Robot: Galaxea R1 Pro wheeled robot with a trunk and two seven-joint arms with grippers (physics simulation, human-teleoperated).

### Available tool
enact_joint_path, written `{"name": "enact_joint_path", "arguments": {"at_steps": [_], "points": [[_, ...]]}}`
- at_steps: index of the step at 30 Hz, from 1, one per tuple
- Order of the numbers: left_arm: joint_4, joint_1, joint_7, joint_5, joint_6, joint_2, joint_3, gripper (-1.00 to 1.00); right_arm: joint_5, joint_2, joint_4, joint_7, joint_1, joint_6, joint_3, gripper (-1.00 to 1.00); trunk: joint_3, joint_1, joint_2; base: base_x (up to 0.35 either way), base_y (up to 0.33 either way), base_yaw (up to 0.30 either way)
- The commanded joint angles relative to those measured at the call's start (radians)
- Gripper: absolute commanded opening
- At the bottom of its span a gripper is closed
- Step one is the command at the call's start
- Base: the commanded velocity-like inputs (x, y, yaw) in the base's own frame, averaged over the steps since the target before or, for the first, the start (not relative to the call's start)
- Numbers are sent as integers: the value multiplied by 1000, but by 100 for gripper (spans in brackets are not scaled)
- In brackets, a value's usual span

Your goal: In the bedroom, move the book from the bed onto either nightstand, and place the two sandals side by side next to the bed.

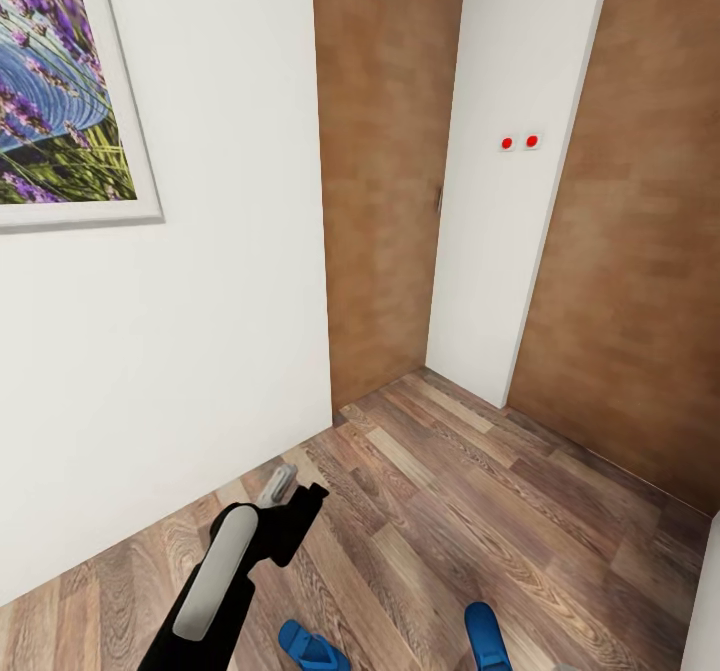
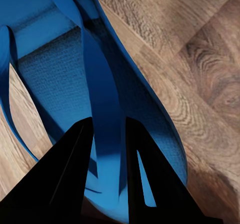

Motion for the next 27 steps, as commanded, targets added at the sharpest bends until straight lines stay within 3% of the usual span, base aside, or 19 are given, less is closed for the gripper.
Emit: {"name": "enact_joint_path", "arguments": {"at_steps": [1,5,27], "points": [[-1,-1,7,4,4,0,-3,100,-12,0,3,9,-1,0,8,-100,-1,0,-1,0,0,0],[0,-1,5,4,4,1,-8,100,-12,1,3,9,-1,0,8,-100,-1,0,-1,0,0,0],[4,-1,-1,4,11,6,-10,100,-12,0,3,9,-1,0,8,-100,-70,84,-155,0,0,0]]}}
